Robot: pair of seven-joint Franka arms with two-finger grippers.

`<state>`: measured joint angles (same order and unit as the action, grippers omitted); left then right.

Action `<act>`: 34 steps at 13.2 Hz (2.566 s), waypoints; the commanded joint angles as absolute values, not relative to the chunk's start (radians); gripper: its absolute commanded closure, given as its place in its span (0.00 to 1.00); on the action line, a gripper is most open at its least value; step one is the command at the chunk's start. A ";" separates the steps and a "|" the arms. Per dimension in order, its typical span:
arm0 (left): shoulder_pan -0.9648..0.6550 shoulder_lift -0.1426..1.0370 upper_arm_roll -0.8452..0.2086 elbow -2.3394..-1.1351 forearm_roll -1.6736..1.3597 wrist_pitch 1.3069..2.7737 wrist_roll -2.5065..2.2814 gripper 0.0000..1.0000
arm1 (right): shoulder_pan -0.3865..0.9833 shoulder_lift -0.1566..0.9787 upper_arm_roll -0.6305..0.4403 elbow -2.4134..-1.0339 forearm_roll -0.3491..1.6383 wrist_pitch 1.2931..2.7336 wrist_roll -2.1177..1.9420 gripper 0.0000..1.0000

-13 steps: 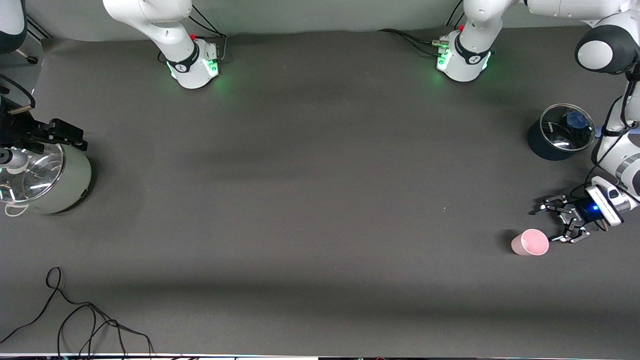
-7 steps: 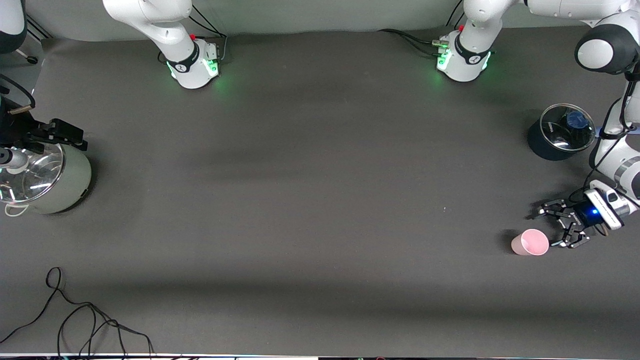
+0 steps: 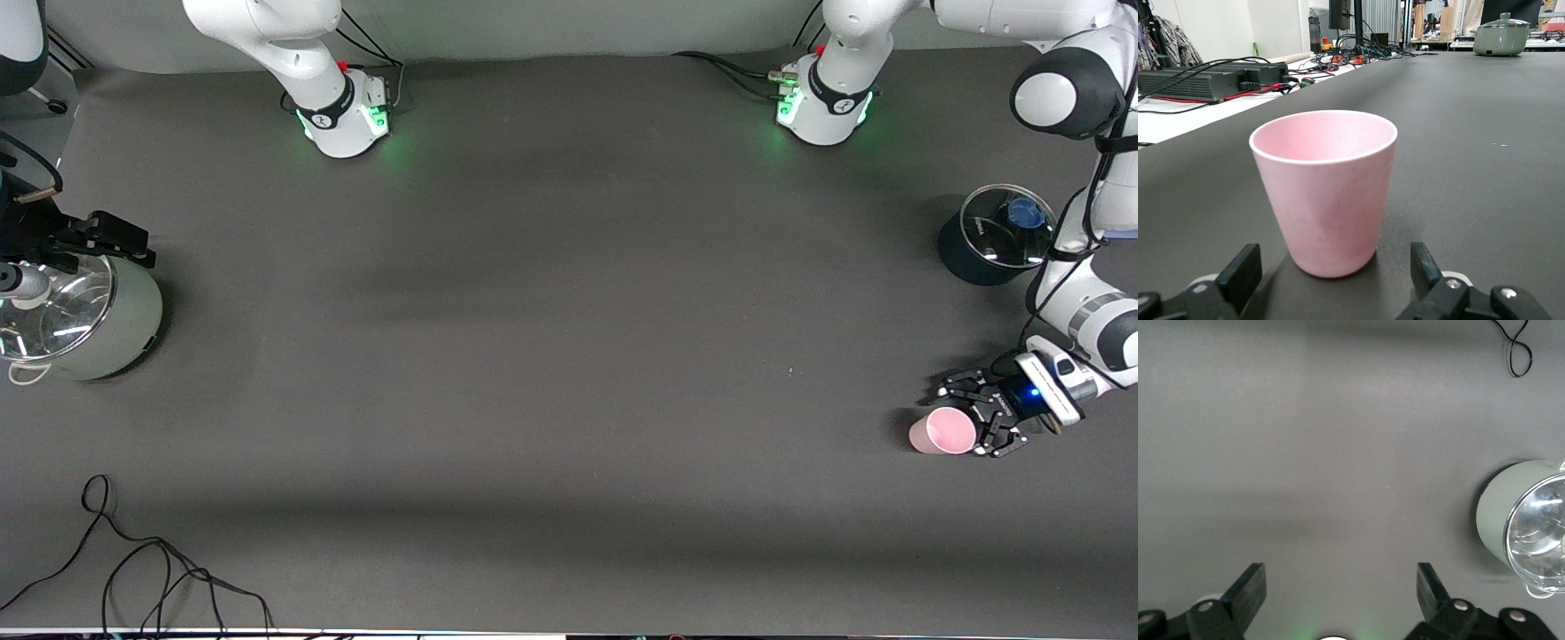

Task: Transfer pink cup from left to right arm
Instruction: 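Close the left gripper around the pink cup's side, then lift the pink cup and carry it to the table's middle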

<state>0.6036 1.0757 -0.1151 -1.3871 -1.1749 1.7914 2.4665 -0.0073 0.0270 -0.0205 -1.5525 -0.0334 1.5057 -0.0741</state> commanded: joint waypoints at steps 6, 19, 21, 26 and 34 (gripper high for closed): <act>0.548 1.080 -0.109 -1.381 -1.236 1.821 2.473 0.00 | -0.003 0.032 -0.023 -1.531 -0.028 1.483 -0.058 0.00; 0.539 1.051 -0.109 -1.381 -1.226 1.845 2.409 0.67 | -0.005 0.034 -0.023 -1.531 -0.028 1.485 -0.058 0.00; 0.502 1.031 -0.109 -1.379 -1.229 1.853 2.347 0.73 | -0.005 0.032 -0.023 -1.531 -0.028 1.485 -0.058 0.00; 0.387 0.947 -0.135 -1.396 -1.253 1.937 2.202 0.78 | -0.005 0.032 -0.023 -1.531 -0.028 1.483 -0.058 0.00; 0.396 0.648 -0.582 -1.688 -1.369 2.475 2.006 0.80 | -0.005 0.034 -0.023 -1.529 -0.028 1.485 -0.058 0.00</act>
<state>0.3843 0.7745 -0.4978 -1.5316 -1.2912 2.3545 2.0217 -0.0074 0.0270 -0.0205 -1.5524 -0.0334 1.5046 -0.0741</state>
